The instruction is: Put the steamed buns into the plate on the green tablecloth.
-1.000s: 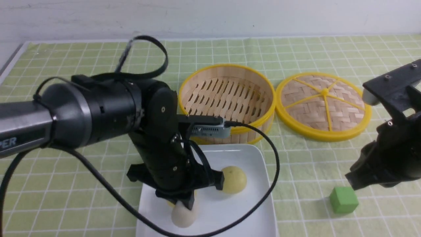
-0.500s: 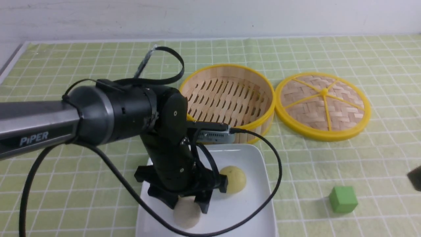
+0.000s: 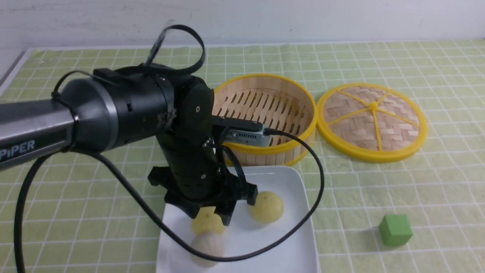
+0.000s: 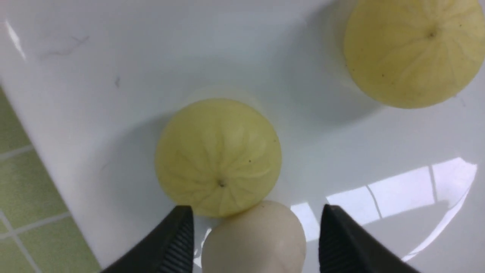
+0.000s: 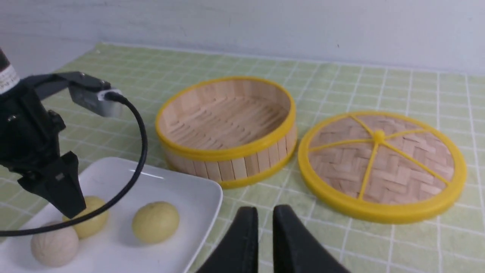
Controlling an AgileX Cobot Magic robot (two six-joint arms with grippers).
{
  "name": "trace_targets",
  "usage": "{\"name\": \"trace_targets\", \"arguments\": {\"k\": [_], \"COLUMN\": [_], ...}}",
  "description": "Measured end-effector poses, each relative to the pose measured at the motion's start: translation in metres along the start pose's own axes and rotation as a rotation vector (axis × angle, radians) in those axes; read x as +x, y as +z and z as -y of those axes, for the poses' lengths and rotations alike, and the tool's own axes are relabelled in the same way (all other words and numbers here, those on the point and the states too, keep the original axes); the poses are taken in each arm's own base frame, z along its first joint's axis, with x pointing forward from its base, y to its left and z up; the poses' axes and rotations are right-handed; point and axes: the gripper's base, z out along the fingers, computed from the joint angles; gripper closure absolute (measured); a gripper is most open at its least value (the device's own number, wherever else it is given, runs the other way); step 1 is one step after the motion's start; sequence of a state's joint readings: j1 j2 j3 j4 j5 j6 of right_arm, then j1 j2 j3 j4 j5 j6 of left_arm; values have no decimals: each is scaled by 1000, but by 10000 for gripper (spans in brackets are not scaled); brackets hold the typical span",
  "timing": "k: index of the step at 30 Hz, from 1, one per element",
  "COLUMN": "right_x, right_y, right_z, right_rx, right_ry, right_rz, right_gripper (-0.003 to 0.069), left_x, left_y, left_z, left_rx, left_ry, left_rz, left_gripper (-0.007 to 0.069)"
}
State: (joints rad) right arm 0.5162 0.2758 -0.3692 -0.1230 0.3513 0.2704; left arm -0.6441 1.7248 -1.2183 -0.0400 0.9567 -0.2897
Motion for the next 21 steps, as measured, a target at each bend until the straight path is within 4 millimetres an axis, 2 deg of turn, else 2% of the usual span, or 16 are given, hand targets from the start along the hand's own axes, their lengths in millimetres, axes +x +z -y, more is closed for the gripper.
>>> {"name": "trace_targets", "arguments": {"k": [1, 3, 5, 6, 7, 9, 16, 21], "right_x": [1, 5, 7, 7, 8, 8, 8, 9], "right_y": [1, 3, 3, 3, 3, 3, 3, 1], "right_z": [0, 0, 1, 1, 1, 1, 0, -9], "right_rx": [-2, -5, -5, -5, -4, -4, -14, -140], "right_ry": [0, -2, -2, -2, -2, -2, -6, -28], "right_rz": [4, 10, 5, 5, 3, 0, 2, -8], "right_gripper": [575, 573, 571, 571, 569, 566, 559, 554], "left_x": [0, 0, 0, 0, 0, -2, -7, -9], "left_y": [0, 0, 0, 0, 0, 0, 0, 0], "left_z": [0, 0, 0, 0, 0, 0, 1, 2], "left_rx": [0, 0, -1, -3, -5, -2, 15, 19], "left_ry": [0, 0, 1, 2, 4, 8, 10, 12], "left_rz": [-1, -1, -1, 0, 2, 19, 79, 102], "left_gripper": [225, 373, 475, 487, 557, 609, 622, 622]}}
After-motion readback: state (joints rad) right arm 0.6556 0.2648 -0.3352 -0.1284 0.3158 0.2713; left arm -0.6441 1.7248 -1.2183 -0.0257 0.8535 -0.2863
